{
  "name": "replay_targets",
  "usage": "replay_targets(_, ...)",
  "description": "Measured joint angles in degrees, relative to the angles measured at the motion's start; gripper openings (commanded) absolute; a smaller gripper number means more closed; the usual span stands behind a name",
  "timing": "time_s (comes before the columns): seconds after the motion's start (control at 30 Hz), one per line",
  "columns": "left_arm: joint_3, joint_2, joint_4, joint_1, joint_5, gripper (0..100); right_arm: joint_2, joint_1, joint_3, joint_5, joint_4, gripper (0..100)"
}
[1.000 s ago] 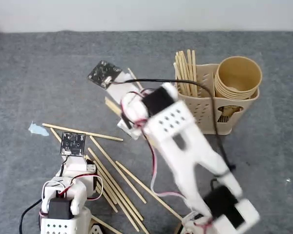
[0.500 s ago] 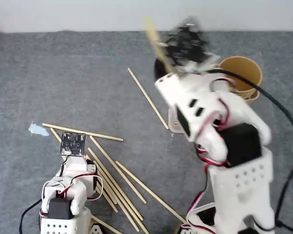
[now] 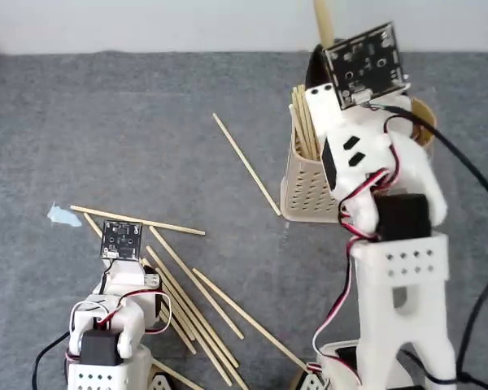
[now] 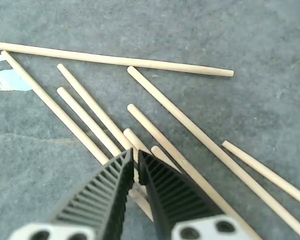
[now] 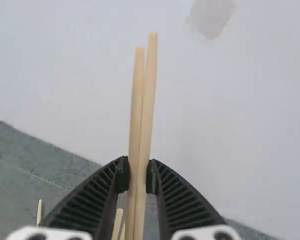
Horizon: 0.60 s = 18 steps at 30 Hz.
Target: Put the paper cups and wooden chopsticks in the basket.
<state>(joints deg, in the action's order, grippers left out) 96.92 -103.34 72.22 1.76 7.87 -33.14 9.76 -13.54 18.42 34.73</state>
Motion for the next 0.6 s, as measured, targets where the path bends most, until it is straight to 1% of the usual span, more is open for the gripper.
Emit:
replay_targets(0.1, 0.0, 0.0, 0.0, 0.1, 0.0, 1, 0.0, -0.1, -6.3, 0.0, -5.4, 1.3)
replay_targets(0.17, 0.0, 0.0, 0.0, 0.1, 0.0, 1, 0.0, 0.1, -7.4, -0.5, -6.5, 3.7)
replay_targets(0.3, 0.0, 0.0, 0.0, 0.1, 0.0, 1, 0.0, 0.1, -7.5, -5.5, -7.2, 16.9)
replay_targets(0.37, 0.0, 0.0, 0.0, 0.1, 0.0, 1, 0.0, 0.1, -7.5, -7.7, -7.2, 21.4)
replay_targets(0.47, 0.0, 0.0, 0.0, 0.1, 0.0, 1, 0.0, 0.1, -7.1, -10.1, -6.1, 22.0)
replay_targets(0.6, 0.0, 0.0, 0.0, 0.1, 0.0, 1, 0.0, 1.9, -2.5, -10.8, -2.5, 22.0)
